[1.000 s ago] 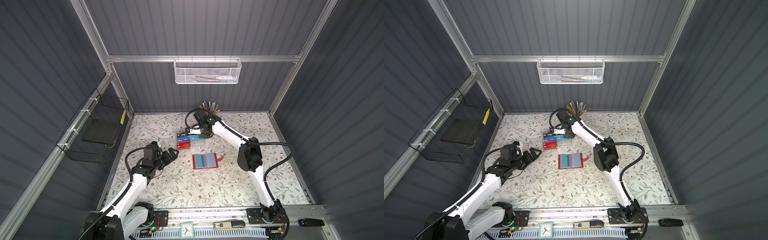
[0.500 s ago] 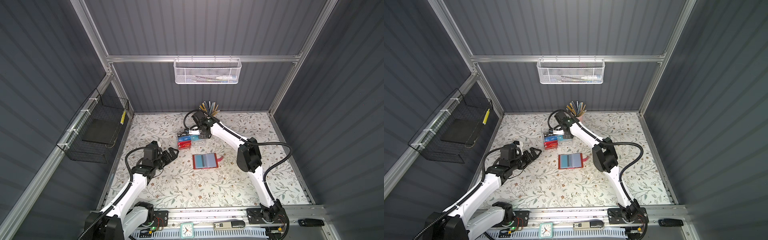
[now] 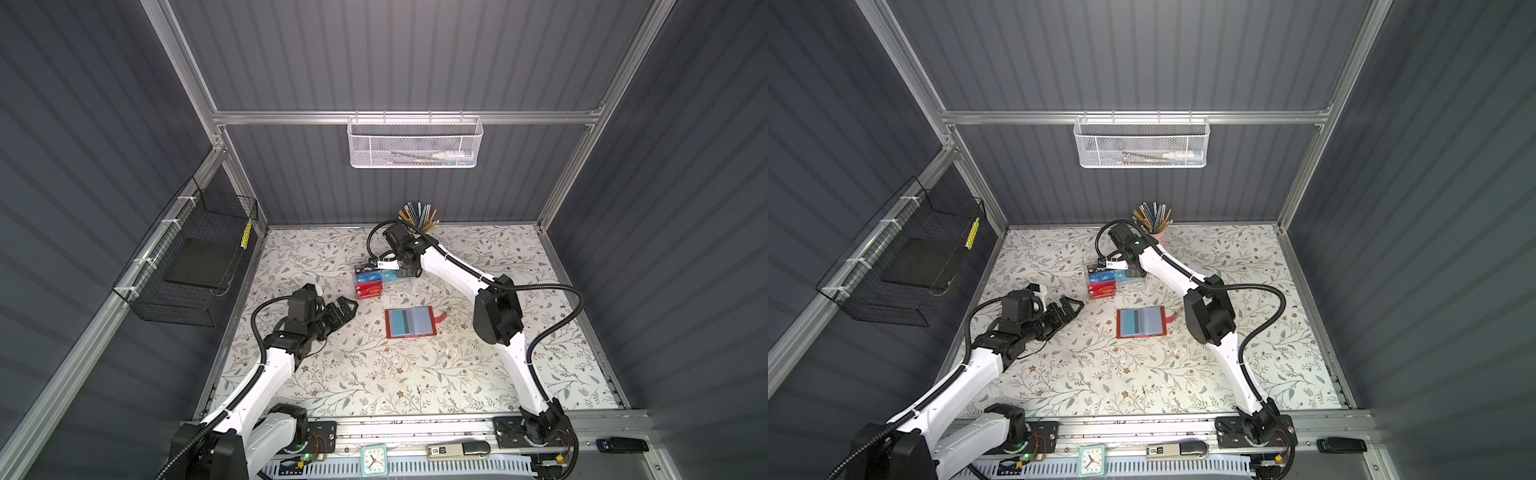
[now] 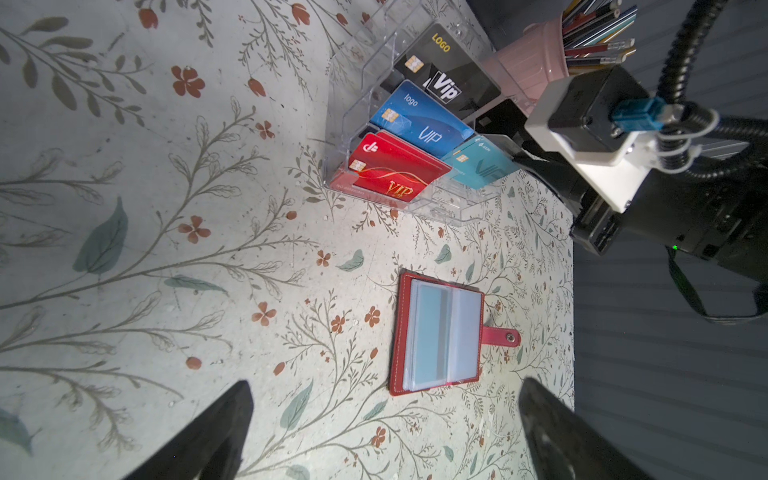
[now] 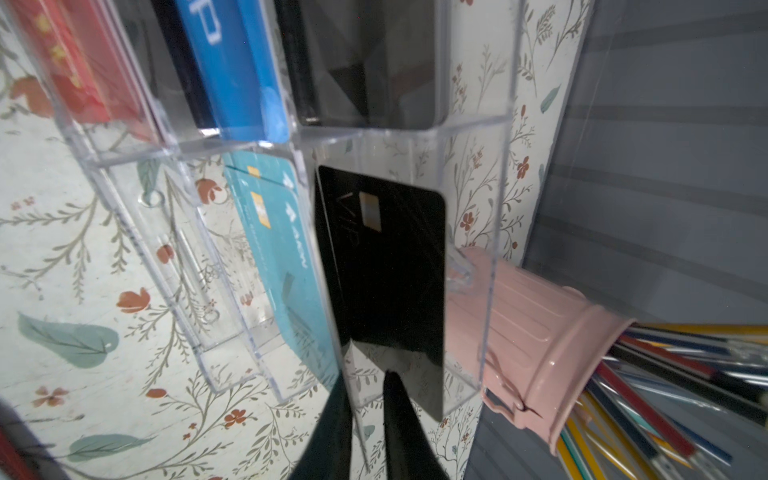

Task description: Take the credit cards out of the card holder

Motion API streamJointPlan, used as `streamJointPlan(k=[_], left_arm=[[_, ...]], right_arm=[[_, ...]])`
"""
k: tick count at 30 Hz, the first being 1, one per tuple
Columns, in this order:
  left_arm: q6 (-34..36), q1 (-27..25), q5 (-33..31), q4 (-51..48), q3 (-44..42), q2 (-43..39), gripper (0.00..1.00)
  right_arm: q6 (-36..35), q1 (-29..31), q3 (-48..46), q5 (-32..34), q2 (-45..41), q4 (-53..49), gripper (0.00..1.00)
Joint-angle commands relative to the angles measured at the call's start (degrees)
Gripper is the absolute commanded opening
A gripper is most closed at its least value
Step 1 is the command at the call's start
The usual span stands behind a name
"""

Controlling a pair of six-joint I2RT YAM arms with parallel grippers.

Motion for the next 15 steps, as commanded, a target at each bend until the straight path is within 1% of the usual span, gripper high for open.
streamJointPlan(k=[1, 15], left_arm=[[-0.4, -0.1, 1.1, 0.9, -0.8, 0.3, 1.00], [-1.0, -0.1, 1.4, 1.2, -1.1, 0.0, 1.00]], right_arm=[[0.4, 0.3, -0.6, 0.2, -1.3, 0.1, 0.21], [2.0, 0.0, -0.7, 1.5, -2.6, 3.4, 0.26]])
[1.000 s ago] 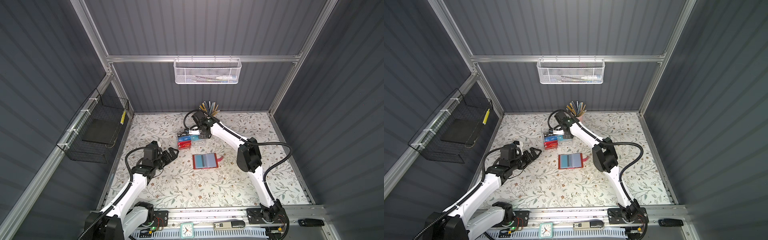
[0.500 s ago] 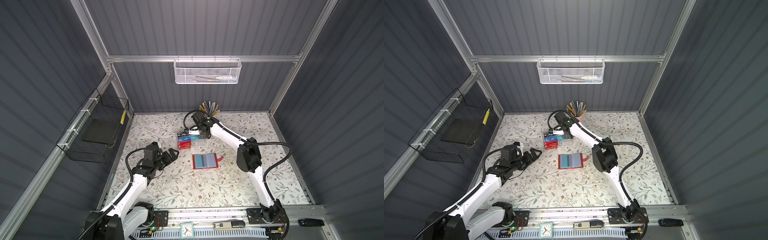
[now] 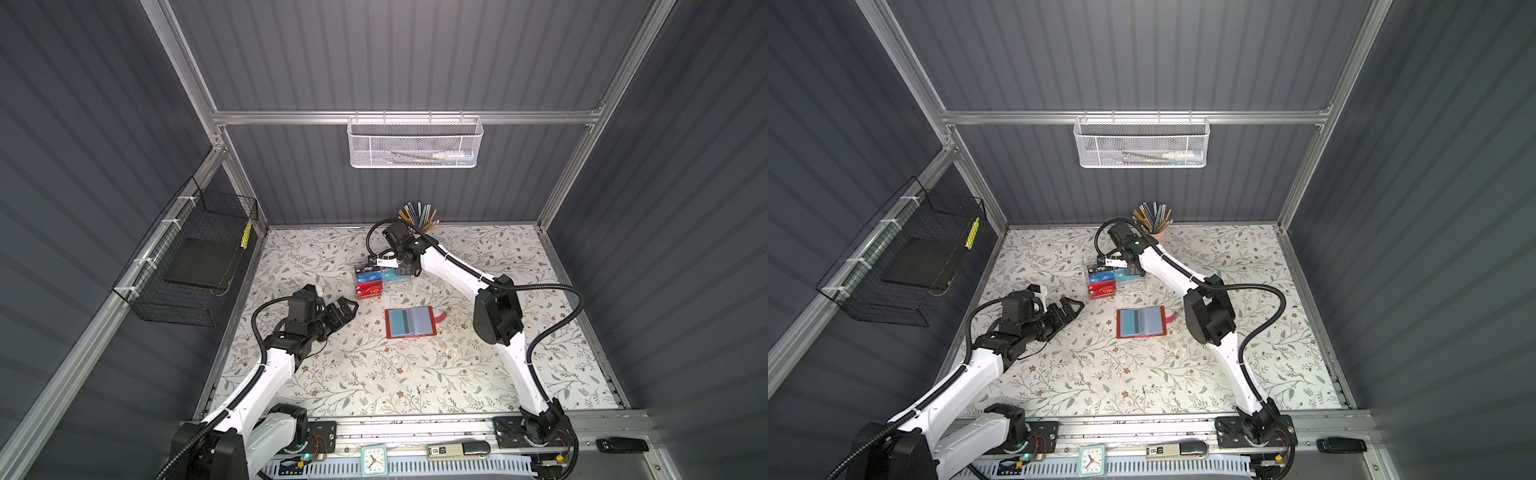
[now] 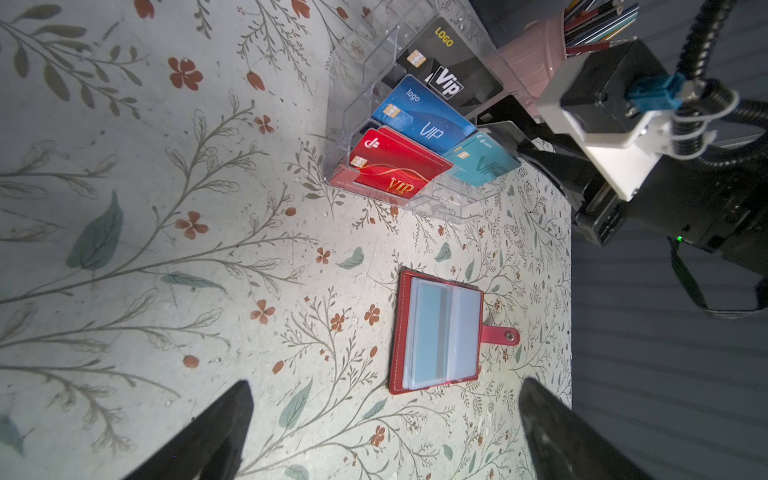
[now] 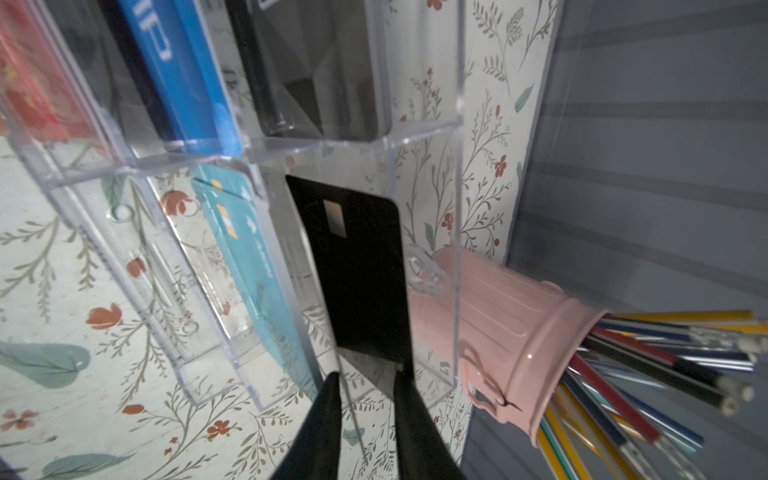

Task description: Take the credit cards out of the card holder

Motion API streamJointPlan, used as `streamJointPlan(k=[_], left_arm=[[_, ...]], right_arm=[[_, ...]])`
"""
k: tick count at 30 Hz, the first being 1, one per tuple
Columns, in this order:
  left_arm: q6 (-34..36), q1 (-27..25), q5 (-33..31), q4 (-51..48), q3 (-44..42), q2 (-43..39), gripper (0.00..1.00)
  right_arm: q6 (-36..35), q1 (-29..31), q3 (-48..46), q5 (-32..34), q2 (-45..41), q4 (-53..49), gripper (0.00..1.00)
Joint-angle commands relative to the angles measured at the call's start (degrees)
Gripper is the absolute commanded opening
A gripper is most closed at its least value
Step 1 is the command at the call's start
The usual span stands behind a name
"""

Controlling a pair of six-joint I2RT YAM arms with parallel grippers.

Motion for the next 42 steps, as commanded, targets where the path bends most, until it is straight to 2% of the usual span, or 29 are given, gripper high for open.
streamJointPlan(k=[1, 20, 26, 29, 32, 35, 36, 42], left_arm=[[-0.5, -0.1, 1.2, 0.4, -0.5, 0.0, 1.00], [-1.4, -0.1, 1.9, 1.7, -0.5, 1.1, 1.00], [-1.3, -0.1, 1.8, 1.7, -0.8, 1.1, 1.00], [-1.5, -0.1, 1.9, 2.2, -0.9, 1.2, 1.00], [-1.5, -0.1, 1.9, 2.6, -0.7, 1.2, 1.00], [-1.5, -0.1, 1.8, 2.7, -0.3, 1.0, 1.00], [-1.5, -0.1, 1.8, 2.7, -0.2, 0.9, 1.00], [-2.2, -0.1, 2.3, 4.7, -0.4, 2.1, 1.00]], right_arm=[[1.2, -0.1, -0.6, 0.4, -2.8, 1.0, 0.27], [1.5, -0.6, -2.5, 0.8, -4.0, 5.4, 0.29], [5.2, -0.5, -3.2, -0.5, -6.3, 5.9, 0.31], [8.6, -0.4, -6.4, 0.1, -9.6, 7.6, 0.39], [13.6, -0.4, -12.2, 0.3, -14.9, 11.6, 0.53], [20.2, -0.5, -18.3, 1.5, -20.0, 15.8, 0.81], [22.6, -0.5, -20.0, 1.3, -21.5, 16.4, 0.97], [34.1, -0.6, -28.3, 3.2, -23.9, 23.0, 0.99]])
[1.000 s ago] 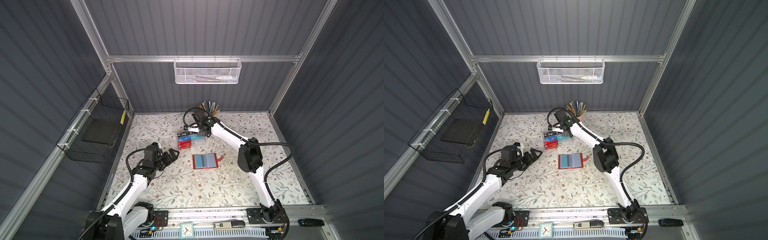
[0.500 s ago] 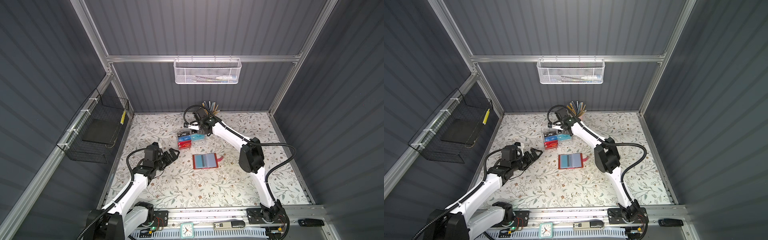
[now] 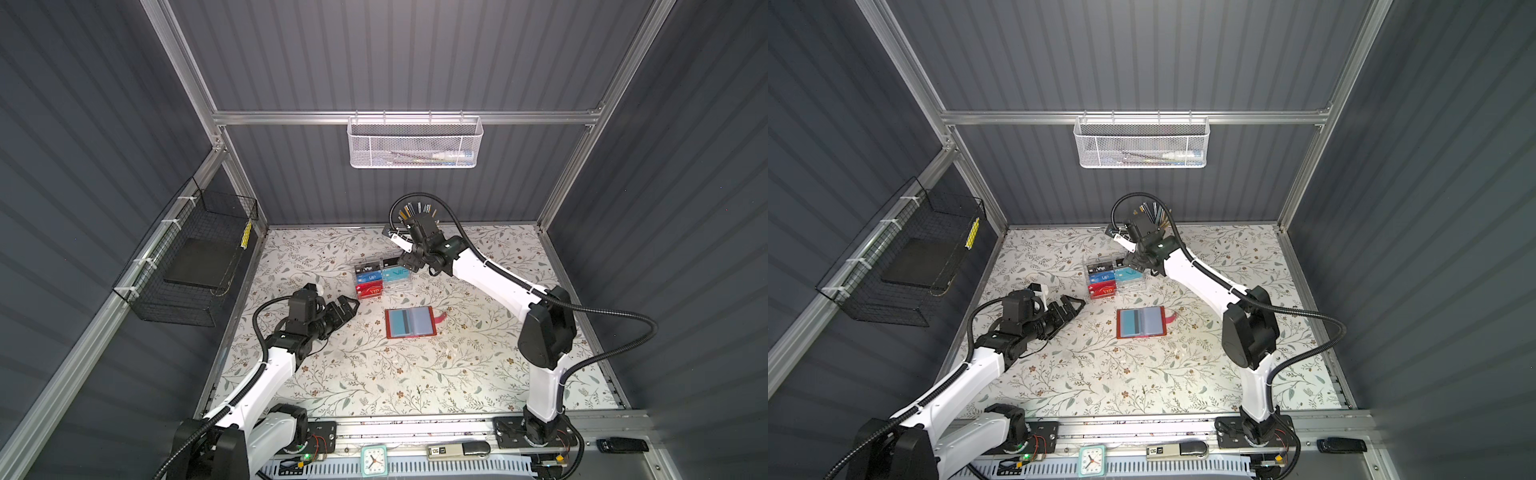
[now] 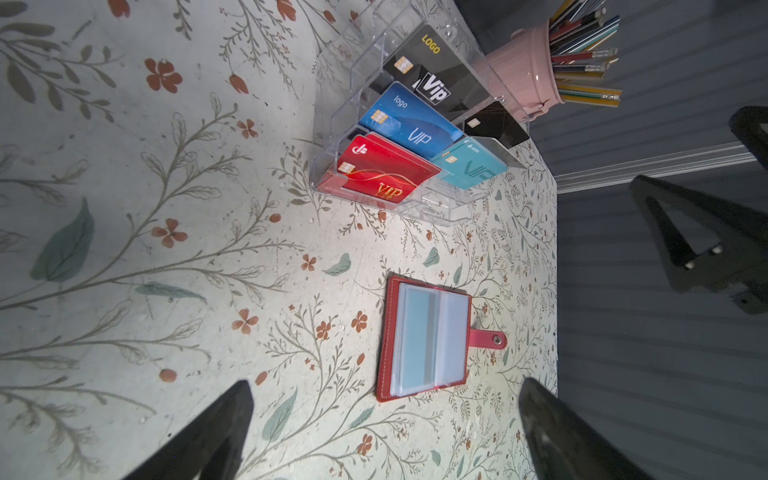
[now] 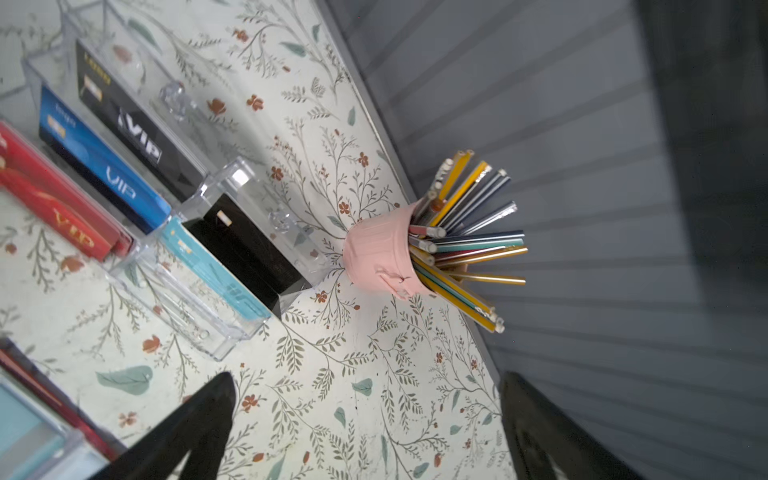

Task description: Take the credit cards out of the card holder

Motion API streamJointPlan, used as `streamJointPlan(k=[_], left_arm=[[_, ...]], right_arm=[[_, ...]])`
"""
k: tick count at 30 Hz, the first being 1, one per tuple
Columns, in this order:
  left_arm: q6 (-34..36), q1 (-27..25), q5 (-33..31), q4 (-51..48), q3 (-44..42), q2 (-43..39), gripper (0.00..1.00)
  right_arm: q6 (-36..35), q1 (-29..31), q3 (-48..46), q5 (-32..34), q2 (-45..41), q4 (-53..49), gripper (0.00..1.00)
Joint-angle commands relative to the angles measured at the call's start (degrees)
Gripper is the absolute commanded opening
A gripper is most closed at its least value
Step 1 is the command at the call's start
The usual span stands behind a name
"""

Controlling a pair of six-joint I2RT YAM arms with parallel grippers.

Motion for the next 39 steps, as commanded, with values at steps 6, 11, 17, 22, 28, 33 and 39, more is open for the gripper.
streamJointPlan(k=[6, 11, 17, 22, 28, 33, 39], left_arm=[[0.0, -0.1, 5.2, 5.5, -0.7, 1.5, 1.00], [0.7, -0.1, 5.2, 5.8, -0.5, 2.0, 1.00], [-0.2, -0.1, 5.7, 7.8, -1.0, 3.9, 1.00], [-0.3, -0.1, 5.6, 7.9, -0.9, 4.1, 1.00], [0.1, -0.1, 5.3, 6.9, -0.7, 3.9, 1.00], [0.2, -0.1, 5.2, 6.6, -0.6, 4.0, 1.00], [0.2, 0.0, 5.1, 6.7, -0.6, 4.2, 1.00]], right_arm=[[19.3, -0.9, -10.6, 2.7, 2.6, 14.2, 0.99], [26.1, -2.0, -16.3, -0.7, 1.5, 19.5, 0.99], [28.9, -2.4, -17.7, -1.7, 2.5, 20.7, 0.99], [30.0, -3.1, -17.1, -2.1, 3.6, 20.9, 0.99], [30.3, -3.6, -14.9, -2.8, 5.2, 19.8, 0.99], [30.3, -3.7, -14.2, -3.0, 5.5, 19.7, 0.99], [30.9, -4.2, -12.7, -3.3, 6.5, 19.3, 0.99]])
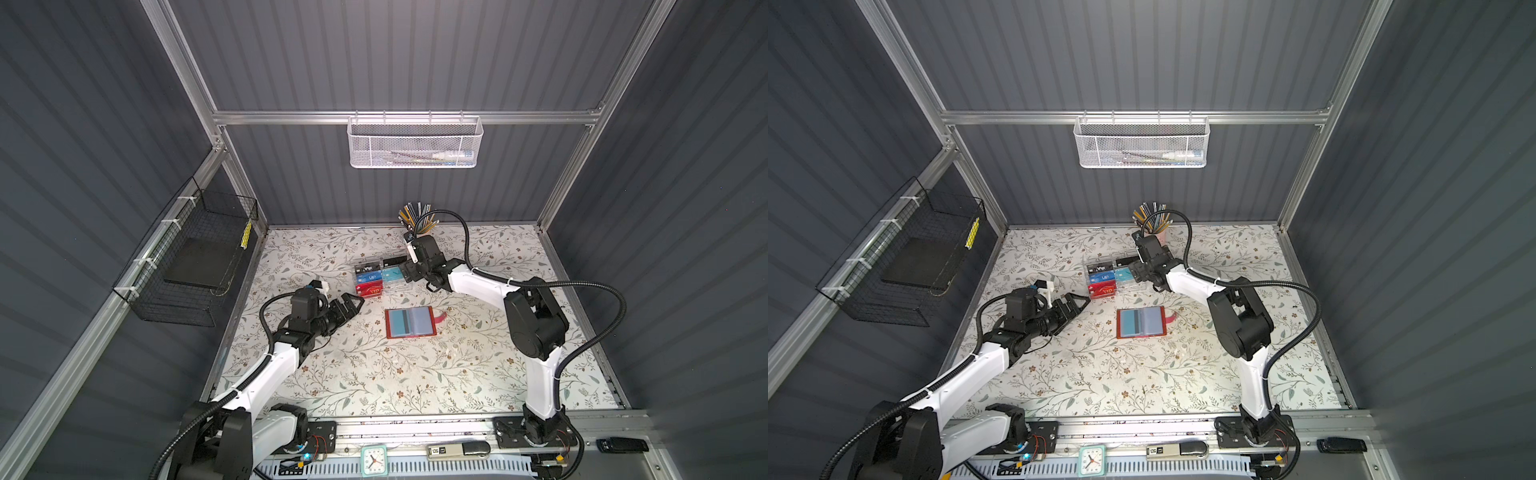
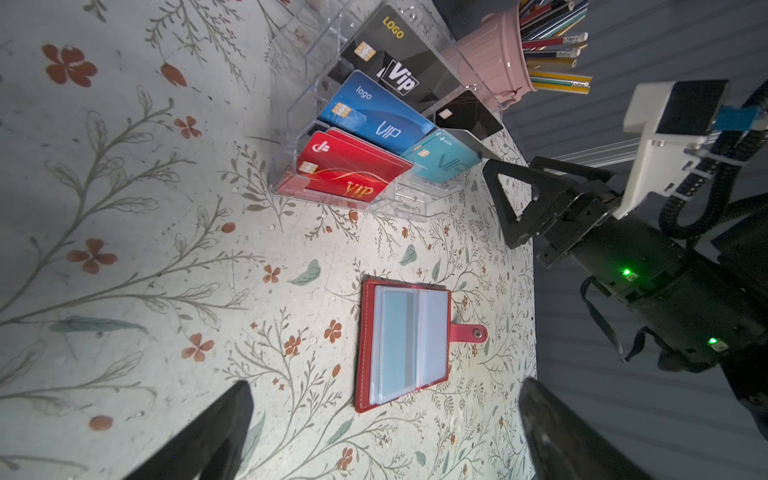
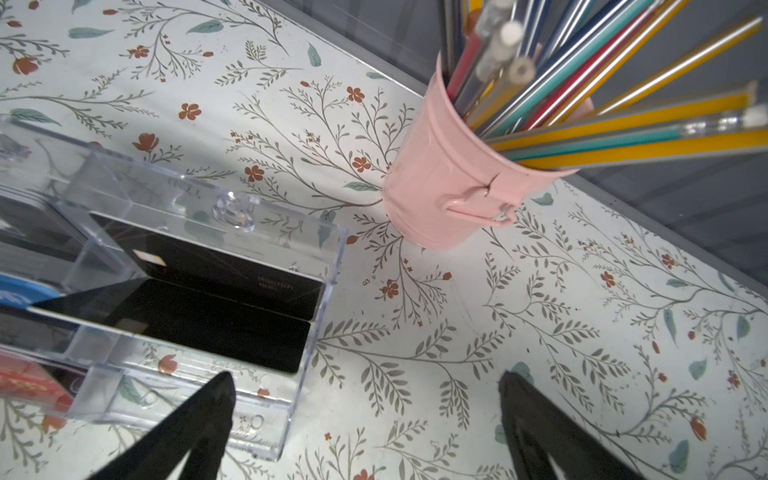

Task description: Take the credit cards out of the card holder

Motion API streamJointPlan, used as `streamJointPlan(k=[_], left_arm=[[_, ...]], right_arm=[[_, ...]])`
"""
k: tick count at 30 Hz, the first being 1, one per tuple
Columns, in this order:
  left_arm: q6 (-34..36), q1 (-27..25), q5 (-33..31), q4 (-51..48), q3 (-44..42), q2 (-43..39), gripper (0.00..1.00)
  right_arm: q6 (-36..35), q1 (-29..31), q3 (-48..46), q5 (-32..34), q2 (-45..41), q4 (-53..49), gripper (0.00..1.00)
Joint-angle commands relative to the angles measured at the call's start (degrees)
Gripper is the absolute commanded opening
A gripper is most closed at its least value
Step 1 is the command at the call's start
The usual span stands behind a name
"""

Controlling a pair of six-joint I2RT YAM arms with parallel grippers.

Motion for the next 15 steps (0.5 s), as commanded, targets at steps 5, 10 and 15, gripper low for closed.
streamJointPlan(k=[5, 10, 15], left_arm=[[0.6, -0.1, 0.6, -0.2, -0.1, 0.6, 1.00], [1.2, -0.1, 0.1, -0.8, -0.1, 0.5, 1.00], [1.5, -0.1, -0.1, -0.8, -0.1, 0.9, 1.00]], right_arm=[[1.7, -0.4, 5.6, 0.0, 3.2, -1.2, 0.99], [1.9, -0.4, 7.9, 0.0, 4.8, -1.7, 0.99], [2.0, -0.6, 9.8, 0.0, 5.9, -2.3, 0.99]])
